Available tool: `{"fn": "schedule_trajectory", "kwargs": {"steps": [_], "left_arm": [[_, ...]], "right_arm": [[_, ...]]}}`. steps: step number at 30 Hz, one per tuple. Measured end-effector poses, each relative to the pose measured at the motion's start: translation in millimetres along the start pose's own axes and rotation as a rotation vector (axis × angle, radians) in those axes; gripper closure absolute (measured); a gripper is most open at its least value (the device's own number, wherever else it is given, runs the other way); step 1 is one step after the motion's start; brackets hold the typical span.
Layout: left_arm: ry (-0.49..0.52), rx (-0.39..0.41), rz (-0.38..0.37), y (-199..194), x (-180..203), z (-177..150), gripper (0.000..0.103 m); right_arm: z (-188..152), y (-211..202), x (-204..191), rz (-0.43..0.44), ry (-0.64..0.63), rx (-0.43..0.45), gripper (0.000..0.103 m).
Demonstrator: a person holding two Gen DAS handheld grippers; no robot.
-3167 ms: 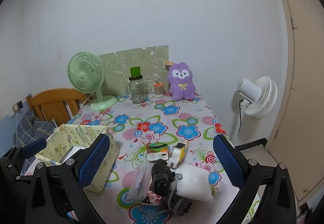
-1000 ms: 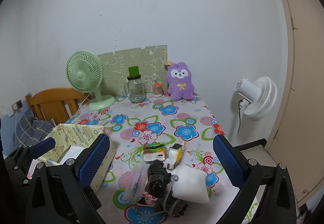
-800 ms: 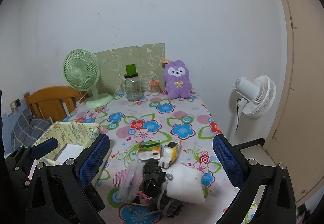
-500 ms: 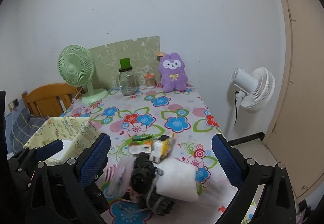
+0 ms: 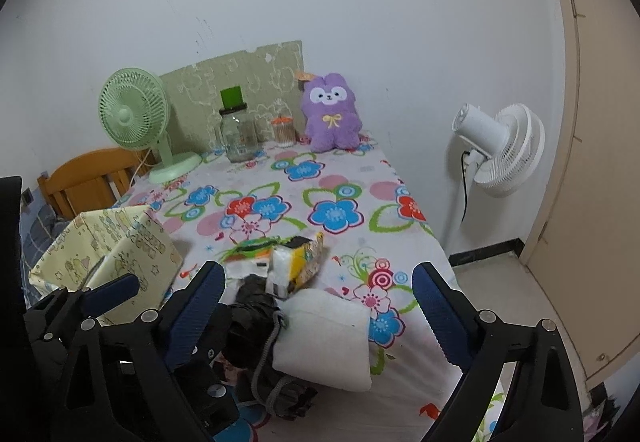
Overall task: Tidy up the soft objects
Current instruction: 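Move the left tool to the black umbrella while the right tool approaches the white cloth, then close the left gripper on the black umbrella while the right gripper grasps the white cloth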
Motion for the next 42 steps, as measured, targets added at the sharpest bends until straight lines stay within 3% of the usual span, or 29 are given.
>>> {"fn": "schedule_trajectory", "kwargs": {"steps": [15, 23, 28, 31, 42], "left_arm": [[0.017, -0.073, -0.006, 32, 15, -10, 0.014], [0.023, -0.111, -0.024, 43, 20, -17, 0.036], [0.03, -0.138, -0.063, 47, 23, -22, 0.06], [0.027, -0.13, -0.066, 46, 22, -24, 0.066], [0.041, -0.125, -0.067, 41, 19, -30, 0.07]], "right_arm": [[-16, 26, 16, -0.004, 0.026, -0.08, 0.008], [-25, 38, 21, -0.014, 0.035, -0.118, 0.007], [-28, 44, 20, -0.011, 0.033, -0.136, 0.007], [-30, 46, 19, -0.01, 0.028, -0.144, 0.007], [-39, 59, 11, -0.008, 0.029, -0.188, 0.007]]}}
Point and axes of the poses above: each gripper's, at about its wrist camera, not at the fingertips, and y roughly the way its jaws point, x to its right, z to its top, the point moved 5 cm from there along y, roughly the way its jaws point, and after that the axes turned 3 degrees about y, right-handed, at the moved point
